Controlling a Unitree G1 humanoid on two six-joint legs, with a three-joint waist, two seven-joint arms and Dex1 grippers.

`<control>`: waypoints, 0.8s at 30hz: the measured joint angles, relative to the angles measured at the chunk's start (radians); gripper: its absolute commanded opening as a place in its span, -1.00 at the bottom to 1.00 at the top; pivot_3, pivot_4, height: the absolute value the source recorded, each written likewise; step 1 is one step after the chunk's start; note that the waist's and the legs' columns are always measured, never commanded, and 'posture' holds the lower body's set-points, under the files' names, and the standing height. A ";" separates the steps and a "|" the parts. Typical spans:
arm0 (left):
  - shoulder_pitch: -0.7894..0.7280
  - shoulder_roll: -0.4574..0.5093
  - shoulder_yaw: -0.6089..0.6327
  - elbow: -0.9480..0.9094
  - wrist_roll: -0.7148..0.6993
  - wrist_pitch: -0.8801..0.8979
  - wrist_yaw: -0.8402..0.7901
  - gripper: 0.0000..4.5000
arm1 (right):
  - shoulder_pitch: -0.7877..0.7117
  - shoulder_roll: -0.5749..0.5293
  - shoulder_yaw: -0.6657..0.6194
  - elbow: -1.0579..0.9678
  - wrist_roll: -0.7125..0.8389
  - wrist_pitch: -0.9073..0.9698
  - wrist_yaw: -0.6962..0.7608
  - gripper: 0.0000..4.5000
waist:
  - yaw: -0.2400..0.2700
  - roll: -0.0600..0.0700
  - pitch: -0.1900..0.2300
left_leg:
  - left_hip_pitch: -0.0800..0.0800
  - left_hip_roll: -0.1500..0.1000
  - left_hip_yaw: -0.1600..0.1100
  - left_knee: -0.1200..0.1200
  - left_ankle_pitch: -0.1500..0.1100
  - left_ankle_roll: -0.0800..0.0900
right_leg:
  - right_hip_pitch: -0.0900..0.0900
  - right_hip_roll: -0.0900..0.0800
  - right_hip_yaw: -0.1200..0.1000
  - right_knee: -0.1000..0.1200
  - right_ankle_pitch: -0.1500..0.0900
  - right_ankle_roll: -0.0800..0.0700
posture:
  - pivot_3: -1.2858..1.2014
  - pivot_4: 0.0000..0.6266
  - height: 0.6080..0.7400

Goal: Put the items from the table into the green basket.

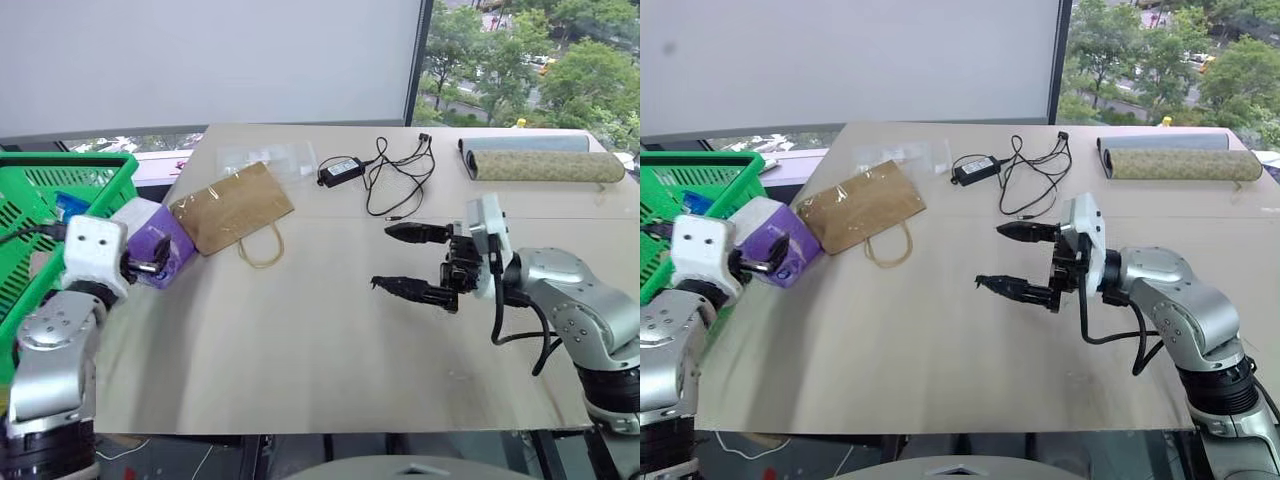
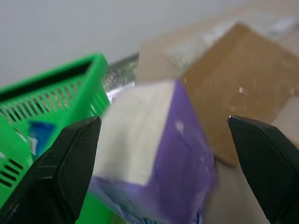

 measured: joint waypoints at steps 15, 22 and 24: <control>-0.109 0.071 -0.059 0.214 0.110 -0.117 -0.009 -1.00 | 0.013 0.010 0.020 -0.044 -0.003 0.019 -0.049 1.00 | -0.005 0.001 -0.001 | 0.001 0.000 0.000 0.000 0.000 0.000 | 0.000 -0.007 -0.001 0.000 0.000 0.000 | -0.04 -0.89 1.00; -0.159 0.051 -0.054 0.205 0.127 -0.187 0.041 -1.00 | -0.025 0.058 0.020 -0.030 0.015 0.018 -0.064 1.00 | -0.002 -0.002 0.001 | -0.001 0.001 -0.002 0.000 0.000 0.000 | -0.001 -0.007 -0.002 0.000 0.000 0.000 | 0.01 -0.86 1.00; -0.186 0.066 -0.039 0.176 0.141 -0.206 0.067 -1.00 | -0.056 0.078 0.017 -0.025 0.032 0.018 -0.068 1.00 | -0.002 -0.002 0.002 | -0.002 0.001 -0.002 0.000 0.000 0.000 | -0.002 -0.008 -0.002 0.000 0.000 0.000 | 0.03 -0.86 1.00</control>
